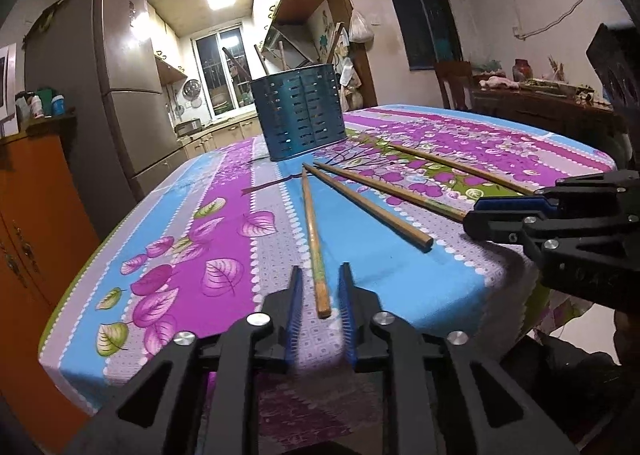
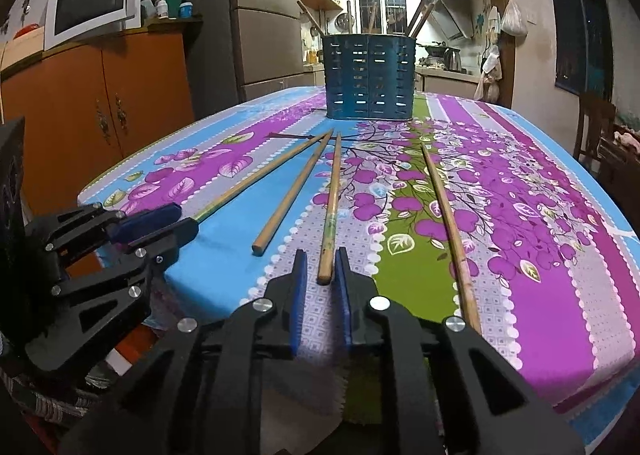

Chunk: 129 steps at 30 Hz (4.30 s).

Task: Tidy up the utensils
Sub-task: 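Close the left tool on one chopstick while the right tool grasps another, then carry both held chopsticks to the blue holder and lower them in, then open both tools at the holder and pull them back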

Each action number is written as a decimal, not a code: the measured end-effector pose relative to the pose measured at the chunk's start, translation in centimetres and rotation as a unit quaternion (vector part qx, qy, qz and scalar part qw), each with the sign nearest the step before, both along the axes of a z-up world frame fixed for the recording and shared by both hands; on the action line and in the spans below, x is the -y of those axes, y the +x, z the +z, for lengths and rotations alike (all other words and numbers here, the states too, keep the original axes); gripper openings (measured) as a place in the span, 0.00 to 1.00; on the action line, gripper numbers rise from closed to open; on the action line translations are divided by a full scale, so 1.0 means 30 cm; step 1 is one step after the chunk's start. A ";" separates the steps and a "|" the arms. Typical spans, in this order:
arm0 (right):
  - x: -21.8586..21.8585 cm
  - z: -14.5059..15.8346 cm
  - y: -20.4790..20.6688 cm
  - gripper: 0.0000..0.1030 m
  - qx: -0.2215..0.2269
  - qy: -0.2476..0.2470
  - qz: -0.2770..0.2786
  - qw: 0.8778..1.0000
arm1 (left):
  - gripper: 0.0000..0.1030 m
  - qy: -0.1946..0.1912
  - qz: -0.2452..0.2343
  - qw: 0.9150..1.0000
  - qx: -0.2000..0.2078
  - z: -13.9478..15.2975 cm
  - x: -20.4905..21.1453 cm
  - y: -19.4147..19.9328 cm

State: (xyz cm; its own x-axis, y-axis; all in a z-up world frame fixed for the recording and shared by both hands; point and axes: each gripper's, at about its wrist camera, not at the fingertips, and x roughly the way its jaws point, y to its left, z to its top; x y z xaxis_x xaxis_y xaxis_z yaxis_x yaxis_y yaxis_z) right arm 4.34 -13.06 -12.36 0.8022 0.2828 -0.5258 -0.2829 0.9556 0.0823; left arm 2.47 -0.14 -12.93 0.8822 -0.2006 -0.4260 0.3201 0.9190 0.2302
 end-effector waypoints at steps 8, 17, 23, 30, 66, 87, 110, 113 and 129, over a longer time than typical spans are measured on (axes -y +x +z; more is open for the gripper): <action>0.017 -0.004 -0.004 0.05 0.002 0.023 -0.010 1.000 | 0.10 -0.045 -0.014 0.999 -0.010 0.000 -0.028 0.007; 0.044 0.019 -0.021 0.05 0.017 0.040 -0.026 0.999 | 0.07 -0.055 0.003 0.998 0.000 0.033 -0.060 0.012; 0.071 0.069 -0.030 0.05 0.041 0.044 -0.041 0.997 | 0.07 -0.065 0.018 0.997 0.030 0.110 -0.093 0.000; 0.090 0.187 -0.039 0.05 0.089 0.032 -0.034 0.995 | 0.07 -0.077 0.012 0.996 0.048 0.245 -0.122 -0.007; 0.125 0.666 0.200 0.05 0.195 0.042 0.023 0.980 | 0.07 -0.080 0.057 0.993 0.068 0.736 -0.078 0.280; 0.101 0.689 0.234 0.05 0.192 0.030 0.025 0.981 | 0.07 -0.043 0.090 0.992 0.081 0.737 -0.052 0.313; 0.188 0.837 0.438 0.05 0.211 0.053 0.012 0.976 | 0.07 -0.101 0.017 0.986 0.133 0.990 0.018 0.442; 0.206 0.909 0.493 0.05 0.230 0.064 0.006 0.971 | 0.07 -0.133 -0.002 0.978 0.158 1.085 0.034 0.502; 0.287 0.946 0.907 0.05 0.252 0.127 -0.045 0.958 | 0.07 -0.188 0.016 0.950 0.248 1.113 0.143 0.944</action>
